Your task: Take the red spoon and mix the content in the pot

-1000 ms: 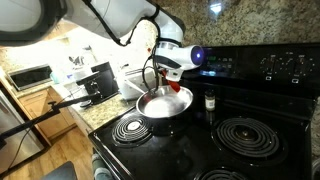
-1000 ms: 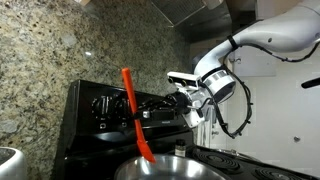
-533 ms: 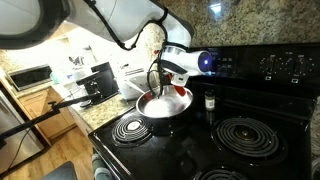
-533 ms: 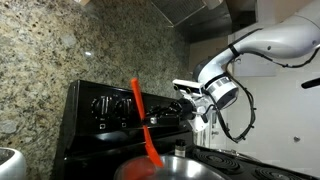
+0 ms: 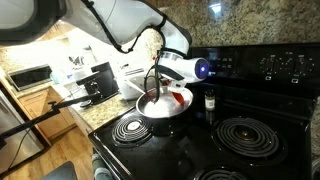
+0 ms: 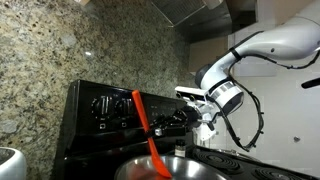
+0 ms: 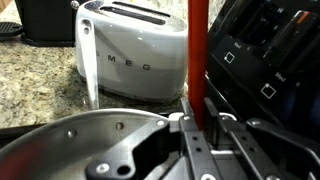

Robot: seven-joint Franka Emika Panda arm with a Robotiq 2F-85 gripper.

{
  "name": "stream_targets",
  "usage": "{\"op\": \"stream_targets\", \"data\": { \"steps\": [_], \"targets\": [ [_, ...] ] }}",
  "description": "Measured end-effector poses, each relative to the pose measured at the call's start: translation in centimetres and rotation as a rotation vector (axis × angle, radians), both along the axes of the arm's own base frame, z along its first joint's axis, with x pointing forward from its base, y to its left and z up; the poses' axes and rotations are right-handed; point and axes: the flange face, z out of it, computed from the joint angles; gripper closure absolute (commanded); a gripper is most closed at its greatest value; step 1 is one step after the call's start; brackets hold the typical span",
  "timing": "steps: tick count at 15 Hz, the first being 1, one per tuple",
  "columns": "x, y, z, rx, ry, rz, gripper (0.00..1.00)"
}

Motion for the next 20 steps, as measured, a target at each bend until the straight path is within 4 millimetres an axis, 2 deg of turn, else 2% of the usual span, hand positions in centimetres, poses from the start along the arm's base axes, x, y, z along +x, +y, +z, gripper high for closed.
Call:
{"op": "stream_targets", "data": {
  "steps": [4, 9, 14, 15, 16, 20],
  "targets": [
    [-1.0, 1.3, 1.5, -0.004, -0.001, 0.018, 0.96],
    [-1.5, 2.4, 5.9, -0.035, -0.055, 0.013, 0.96],
    [-2.0, 0.8, 9.7, -0.122, -0.160, -0.069, 0.96],
    [-2.2, 0.3, 10.2, -0.141, -0.183, -0.095, 0.96],
    [-2.4, -0.1, 10.6, -0.154, -0.201, -0.121, 0.84],
    [-3.0, -1.1, 11.4, -0.191, -0.234, -0.173, 0.84]
  ]
}}
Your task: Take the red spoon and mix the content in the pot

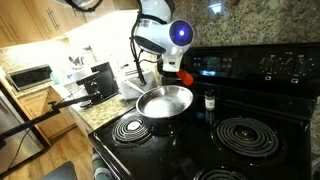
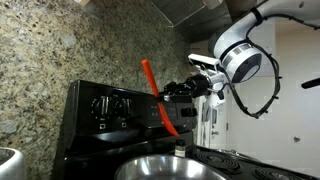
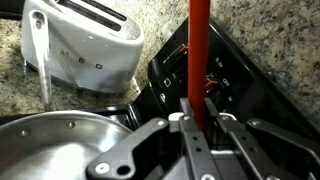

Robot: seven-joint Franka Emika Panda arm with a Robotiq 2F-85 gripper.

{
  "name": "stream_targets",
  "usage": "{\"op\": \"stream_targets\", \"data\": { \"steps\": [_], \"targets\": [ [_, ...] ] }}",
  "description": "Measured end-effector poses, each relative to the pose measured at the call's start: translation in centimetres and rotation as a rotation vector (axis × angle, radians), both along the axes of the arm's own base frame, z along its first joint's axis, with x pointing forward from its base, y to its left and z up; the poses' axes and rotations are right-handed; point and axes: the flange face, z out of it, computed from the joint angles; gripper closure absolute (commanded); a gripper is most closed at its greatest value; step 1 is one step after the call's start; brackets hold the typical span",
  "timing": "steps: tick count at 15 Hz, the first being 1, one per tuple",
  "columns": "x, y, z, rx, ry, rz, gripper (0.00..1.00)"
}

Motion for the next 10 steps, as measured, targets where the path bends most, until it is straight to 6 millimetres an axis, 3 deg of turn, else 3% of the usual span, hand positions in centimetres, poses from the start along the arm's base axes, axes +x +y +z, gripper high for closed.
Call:
{"op": "stream_targets", "data": {
  "steps": [2, 3, 6, 10],
  "targets": [
    [-0.1, 0.0, -0.1, -0.002, 0.000, 0.000, 0.84],
    [-0.1, 0.0, -0.1, -0.002, 0.001, 0.000, 0.96],
    [-0.1, -0.1, -0.3, -0.006, 0.003, -0.002, 0.96],
    [0.0, -1.3, -0.6, -0.136, -0.061, -0.083, 0.96]
  ]
}}
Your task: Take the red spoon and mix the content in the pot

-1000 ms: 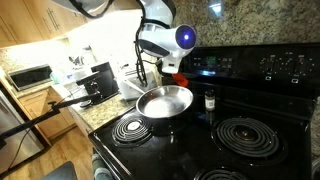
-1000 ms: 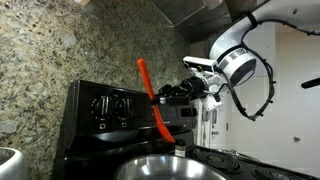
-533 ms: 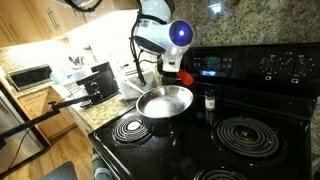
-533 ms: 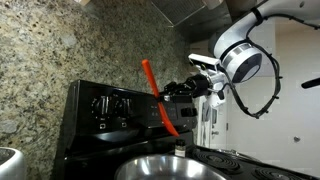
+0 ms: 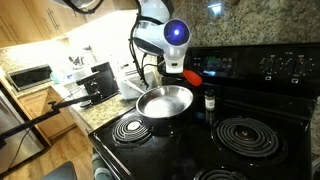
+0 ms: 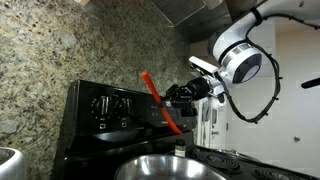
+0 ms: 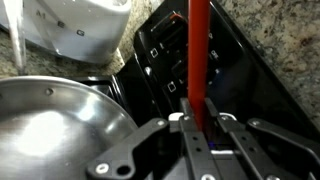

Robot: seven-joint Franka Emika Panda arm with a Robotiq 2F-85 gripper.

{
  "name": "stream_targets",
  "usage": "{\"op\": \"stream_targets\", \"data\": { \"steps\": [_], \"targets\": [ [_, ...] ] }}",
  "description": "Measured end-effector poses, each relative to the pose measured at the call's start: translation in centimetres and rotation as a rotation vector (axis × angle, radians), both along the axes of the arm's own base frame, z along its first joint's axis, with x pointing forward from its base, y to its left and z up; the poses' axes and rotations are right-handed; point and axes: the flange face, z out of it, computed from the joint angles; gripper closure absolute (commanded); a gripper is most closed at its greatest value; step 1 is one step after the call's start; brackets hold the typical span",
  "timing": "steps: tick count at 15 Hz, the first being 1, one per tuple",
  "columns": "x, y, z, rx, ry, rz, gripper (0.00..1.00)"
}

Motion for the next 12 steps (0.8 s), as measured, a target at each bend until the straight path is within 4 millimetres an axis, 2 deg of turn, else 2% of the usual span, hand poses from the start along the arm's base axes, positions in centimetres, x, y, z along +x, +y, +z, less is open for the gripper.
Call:
{"op": "stream_targets", "data": {
  "steps": [12],
  "targets": [
    [-1.1, -5.1, 0.5, -0.337, -0.094, -0.291, 0.96]
  ]
}}
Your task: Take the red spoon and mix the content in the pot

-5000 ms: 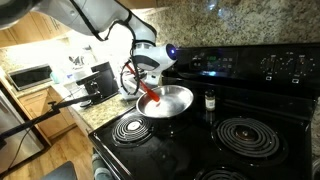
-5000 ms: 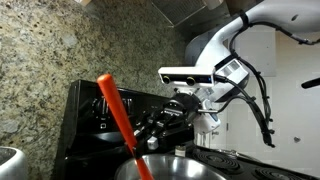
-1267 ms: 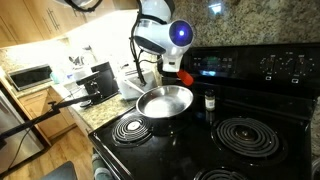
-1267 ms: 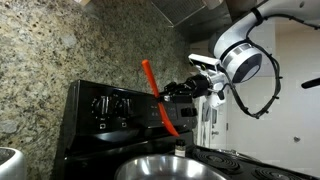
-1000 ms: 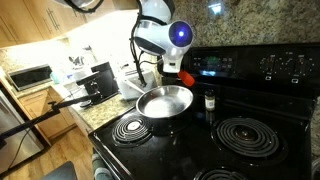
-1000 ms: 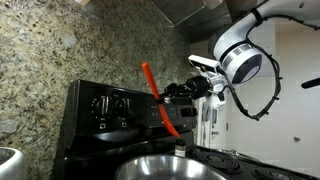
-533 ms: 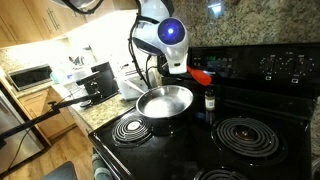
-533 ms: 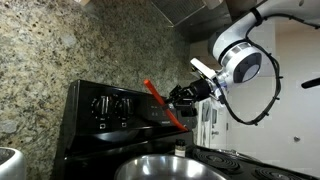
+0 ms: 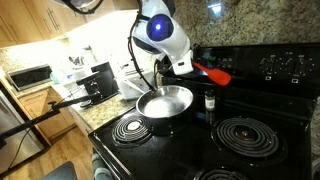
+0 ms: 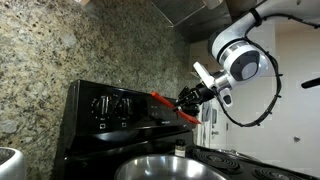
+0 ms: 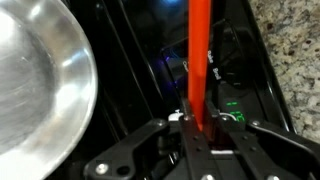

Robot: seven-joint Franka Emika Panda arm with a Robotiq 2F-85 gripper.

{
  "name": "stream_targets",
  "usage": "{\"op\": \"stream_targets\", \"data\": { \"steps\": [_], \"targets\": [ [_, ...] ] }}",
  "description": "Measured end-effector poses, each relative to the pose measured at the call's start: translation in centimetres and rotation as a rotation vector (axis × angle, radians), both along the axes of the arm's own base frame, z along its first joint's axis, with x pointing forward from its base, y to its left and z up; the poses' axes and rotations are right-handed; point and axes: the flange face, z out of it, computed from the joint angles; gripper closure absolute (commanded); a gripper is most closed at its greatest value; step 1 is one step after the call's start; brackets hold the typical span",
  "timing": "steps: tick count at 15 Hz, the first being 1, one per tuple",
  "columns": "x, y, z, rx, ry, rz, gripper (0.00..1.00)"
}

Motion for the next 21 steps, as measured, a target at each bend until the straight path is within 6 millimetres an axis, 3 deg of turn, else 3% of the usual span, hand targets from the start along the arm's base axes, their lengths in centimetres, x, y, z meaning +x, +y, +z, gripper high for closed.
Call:
{"op": "stream_targets", "data": {
  "steps": [6, 13, 21],
  "targets": [
    [-0.7, -2.9, -0.9, -0.092, 0.032, -0.103, 0.96],
    [-1.6, -7.0, -4.4, -0.223, 0.118, -0.184, 0.96],
    [-4.0, -10.5, -8.4, -0.309, 0.236, -0.232, 0.96]
  ]
}}
